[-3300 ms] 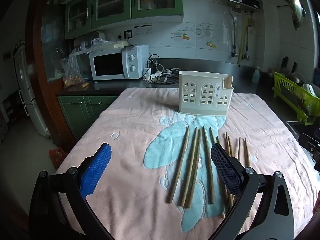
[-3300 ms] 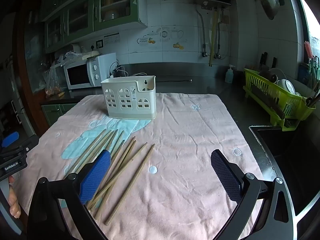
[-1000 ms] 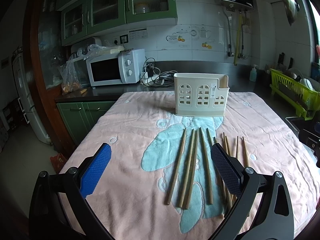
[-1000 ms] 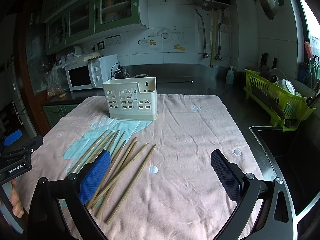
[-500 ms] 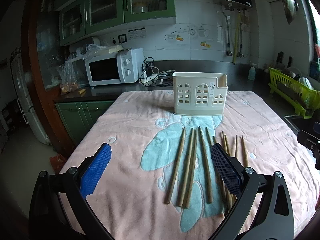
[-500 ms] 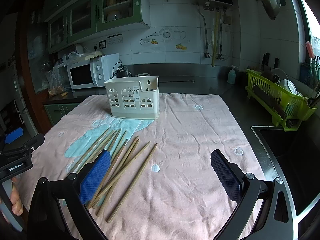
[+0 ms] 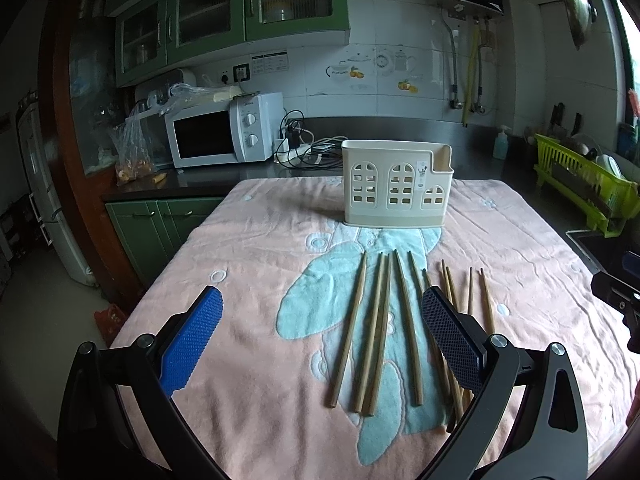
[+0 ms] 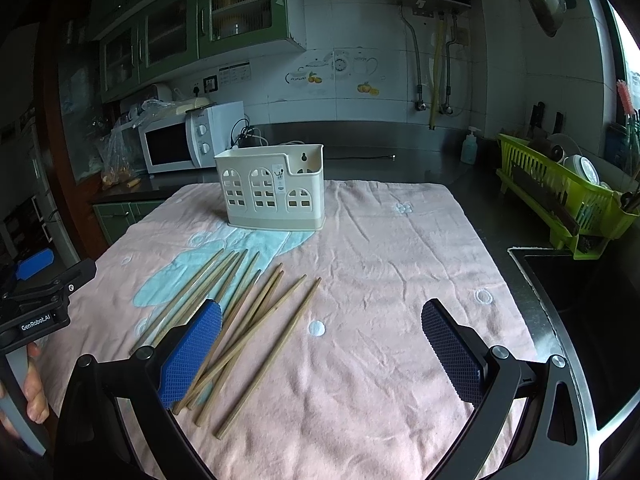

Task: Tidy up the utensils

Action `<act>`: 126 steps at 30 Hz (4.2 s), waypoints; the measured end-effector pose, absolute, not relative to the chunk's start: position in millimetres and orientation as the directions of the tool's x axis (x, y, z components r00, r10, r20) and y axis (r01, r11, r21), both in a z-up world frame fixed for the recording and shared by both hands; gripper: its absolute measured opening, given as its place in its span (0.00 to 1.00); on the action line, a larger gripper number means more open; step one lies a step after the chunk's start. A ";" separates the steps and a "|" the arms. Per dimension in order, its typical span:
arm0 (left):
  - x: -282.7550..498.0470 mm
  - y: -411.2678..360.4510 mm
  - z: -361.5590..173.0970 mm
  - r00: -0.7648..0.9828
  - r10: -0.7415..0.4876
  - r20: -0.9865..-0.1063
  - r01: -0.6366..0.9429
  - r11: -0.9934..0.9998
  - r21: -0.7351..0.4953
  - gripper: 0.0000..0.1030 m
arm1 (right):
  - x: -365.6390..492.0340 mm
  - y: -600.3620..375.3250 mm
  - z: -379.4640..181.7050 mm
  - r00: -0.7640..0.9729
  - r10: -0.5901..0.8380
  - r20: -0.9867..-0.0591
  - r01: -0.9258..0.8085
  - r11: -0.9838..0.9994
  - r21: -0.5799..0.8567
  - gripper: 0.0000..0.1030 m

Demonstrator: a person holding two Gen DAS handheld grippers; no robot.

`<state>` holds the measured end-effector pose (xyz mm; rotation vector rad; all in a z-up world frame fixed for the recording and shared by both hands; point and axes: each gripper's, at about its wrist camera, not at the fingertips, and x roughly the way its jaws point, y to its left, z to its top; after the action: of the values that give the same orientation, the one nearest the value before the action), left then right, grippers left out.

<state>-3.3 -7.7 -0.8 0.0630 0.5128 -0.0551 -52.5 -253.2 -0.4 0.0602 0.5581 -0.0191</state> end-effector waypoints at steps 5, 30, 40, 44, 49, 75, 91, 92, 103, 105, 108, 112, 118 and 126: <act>-1.6 -5.4 -5.0 0.866 -0.041 -0.498 0.073 0.996 0.045 0.95 | -53.9 -251.6 -3.3 0.843 0.006 -0.537 0.025 0.999 0.049 0.94; 11.9 4.1 -65.1 0.767 -0.092 -0.635 0.133 0.991 0.017 0.65 | -61.0 -204.7 -62.1 0.759 0.081 -0.646 -0.086 0.996 0.024 0.93; 24.3 3.9 -92.4 0.700 -0.147 -0.699 0.187 0.982 -0.020 0.47 | -57.5 -188.7 -91.5 0.698 0.089 -0.711 -0.121 0.993 0.006 0.73; 30.6 4.3 -99.2 0.676 -0.161 -0.719 0.195 0.980 -0.036 0.40 | -55.6 -178.3 -96.9 0.690 0.068 -0.721 -0.130 0.991 -0.031 0.69; 35.6 5.5 -102.5 0.657 -0.184 -0.731 0.208 0.976 -0.059 0.38 | -53.4 -171.9 -107.0 0.667 0.063 -0.743 -0.146 0.988 -0.047 0.58; 73.0 -16.1 -115.5 0.613 -0.159 -0.774 0.259 0.966 0.006 0.20 | -38.9 -206.8 -101.8 0.660 0.032 -0.750 -0.049 0.999 -0.001 0.42; 73.9 -16.7 -113.2 0.604 -0.162 -0.781 0.258 0.966 -0.001 0.07 | -38.2 -212.9 -101.8 0.658 0.022 -0.753 -0.005 1.000 0.025 0.08; 73.3 -16.9 -112.3 0.603 -0.169 -0.779 0.262 0.965 -0.007 0.05 | -40.2 -214.9 -98.4 0.668 0.020 -0.744 -0.001 1.000 0.026 0.08; 64.9 -9.0 -99.0 0.632 -0.231 -0.740 0.276 0.959 -0.064 0.05 | -52.3 -236.4 -42.8 0.794 -0.019 -0.608 0.025 1.000 0.000 0.06; 65.0 -6.3 -97.4 0.633 -0.244 -0.735 0.271 0.959 -0.084 0.05 | -51.2 -237.9 -29.1 0.818 -0.018 -0.576 0.018 1.000 -0.006 0.06; 63.2 -2.5 -90.0 0.648 -0.268 -0.713 0.269 0.956 -0.115 0.05 | -45.8 -240.1 -11.4 0.844 -0.008 -0.536 0.005 1.000 -0.008 0.06; 59.9 -1.6 -73.9 0.692 -0.271 -0.670 0.263 0.958 -0.116 0.05 | -34.6 -243.6 7.1 0.864 0.012 -0.503 -0.017 1.000 -0.004 0.06; 62.1 -1.0 -54.6 0.746 -0.267 -0.610 0.247 0.962 -0.119 0.05 | -14.9 -249.3 26.5 0.873 0.067 -0.483 -0.069 0.998 0.014 0.06; 75.2 1.2 -29.1 0.799 -0.286 -0.529 0.248 0.958 -0.143 0.05 | 11.3 -254.1 42.8 0.871 0.106 -0.480 -0.113 0.994 0.015 0.06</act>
<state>75.2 1.2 -29.1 -0.0679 0.5778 -0.2871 11.3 -254.1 42.8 -0.0140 0.5009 0.1141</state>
